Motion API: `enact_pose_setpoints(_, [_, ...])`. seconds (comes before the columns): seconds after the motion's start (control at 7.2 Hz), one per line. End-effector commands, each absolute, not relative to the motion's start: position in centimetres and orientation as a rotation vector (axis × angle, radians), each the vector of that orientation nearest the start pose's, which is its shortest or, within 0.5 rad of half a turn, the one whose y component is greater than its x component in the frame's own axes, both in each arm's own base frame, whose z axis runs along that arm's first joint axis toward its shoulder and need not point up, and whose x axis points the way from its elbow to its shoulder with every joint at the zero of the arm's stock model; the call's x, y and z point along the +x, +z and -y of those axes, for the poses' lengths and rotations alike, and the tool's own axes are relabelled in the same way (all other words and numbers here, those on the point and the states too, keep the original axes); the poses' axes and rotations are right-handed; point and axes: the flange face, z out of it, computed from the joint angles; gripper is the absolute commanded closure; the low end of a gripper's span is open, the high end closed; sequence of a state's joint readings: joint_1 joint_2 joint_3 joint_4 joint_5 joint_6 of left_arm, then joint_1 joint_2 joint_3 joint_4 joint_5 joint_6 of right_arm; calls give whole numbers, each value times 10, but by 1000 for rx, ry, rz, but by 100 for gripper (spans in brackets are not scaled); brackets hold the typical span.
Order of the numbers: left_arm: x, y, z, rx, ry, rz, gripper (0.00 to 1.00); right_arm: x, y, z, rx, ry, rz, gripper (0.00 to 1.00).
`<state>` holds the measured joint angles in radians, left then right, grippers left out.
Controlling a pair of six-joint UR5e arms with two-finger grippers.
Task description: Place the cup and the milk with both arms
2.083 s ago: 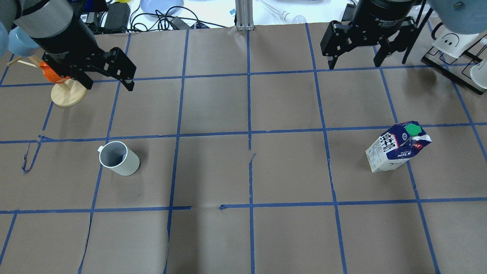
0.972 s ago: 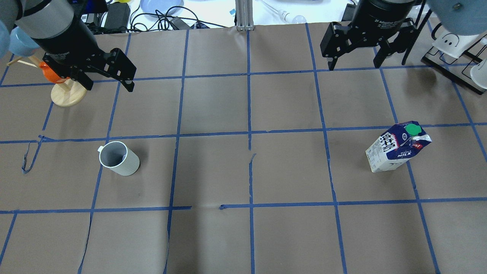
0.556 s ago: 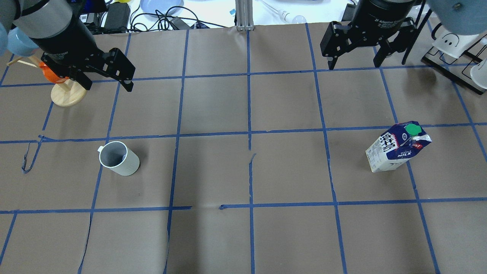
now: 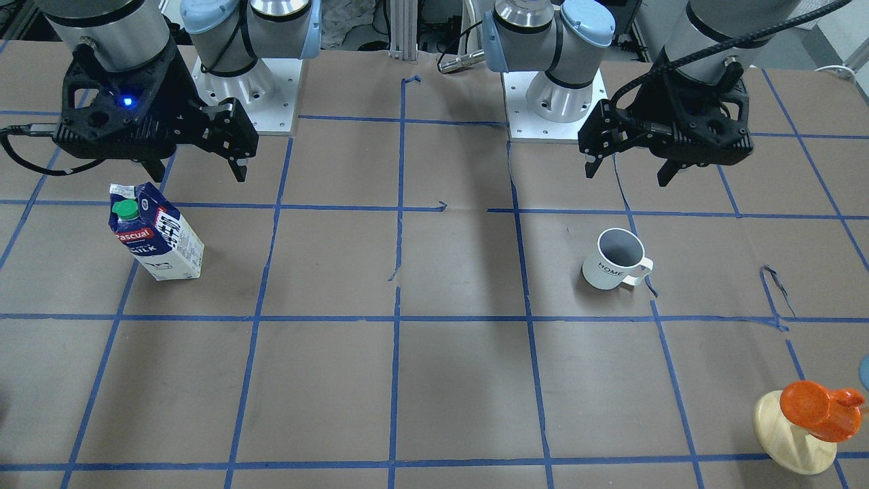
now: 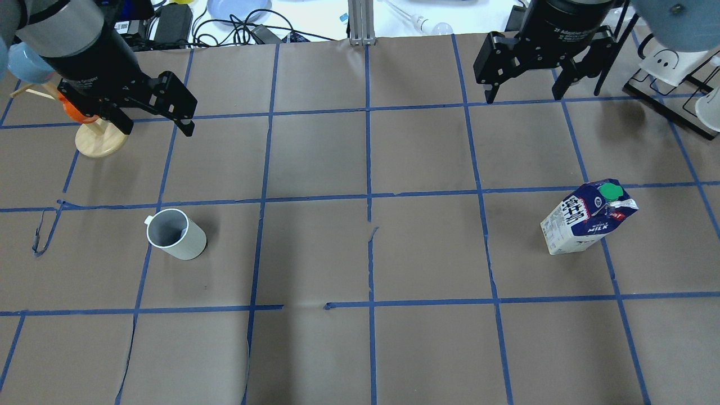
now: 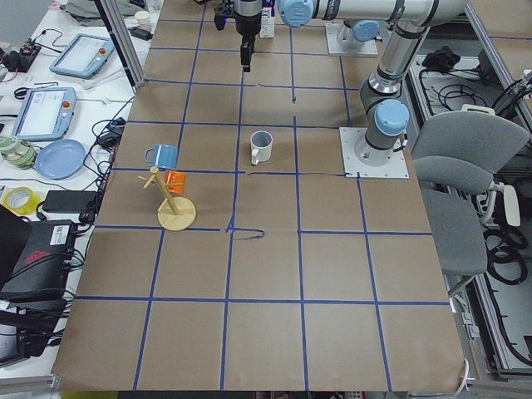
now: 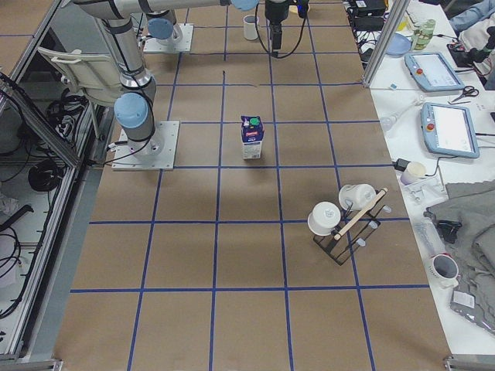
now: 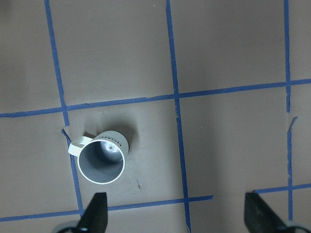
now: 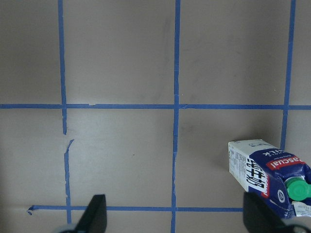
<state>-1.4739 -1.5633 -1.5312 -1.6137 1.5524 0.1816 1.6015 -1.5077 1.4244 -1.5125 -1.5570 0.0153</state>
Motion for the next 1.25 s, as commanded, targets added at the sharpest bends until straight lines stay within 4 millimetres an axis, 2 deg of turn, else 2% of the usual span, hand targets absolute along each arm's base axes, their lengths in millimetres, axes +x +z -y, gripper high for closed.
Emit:
enact_pose_setpoints(0.0, [-72, 491, 505, 85, 41, -3160, 0, 151, 521, 516, -24, -35, -3127, 0])
enact_pose_setpoints(0.14, [-53, 474, 501, 28, 94, -3124, 0, 151, 520, 516, -24, -33, -3127, 0])
enact_pose_setpoints(0.28, [-17, 455, 498, -156, 155, -3080, 0, 151, 520, 516, -24, -33, -3127, 0])
enact_pose_setpoints(0.42, [6, 438, 493, -269, 208, -3076, 0, 151, 521, 515, -24, -35, -3127, 0])
enact_pose_setpoints(0.69, [39, 404, 488, -395, 281, -3080, 0, 151, 520, 515, -24, -31, -3127, 0])
enact_pose_setpoints(0.83, [43, 385, 490, -421, 274, -3076, 0, 151, 520, 515, -24, -31, -3127, 0])
enact_pose_setpoints(1.11, [41, 329, 479, -537, 299, -3044, 0, 151, 520, 515, -24, -31, -3127, 0])
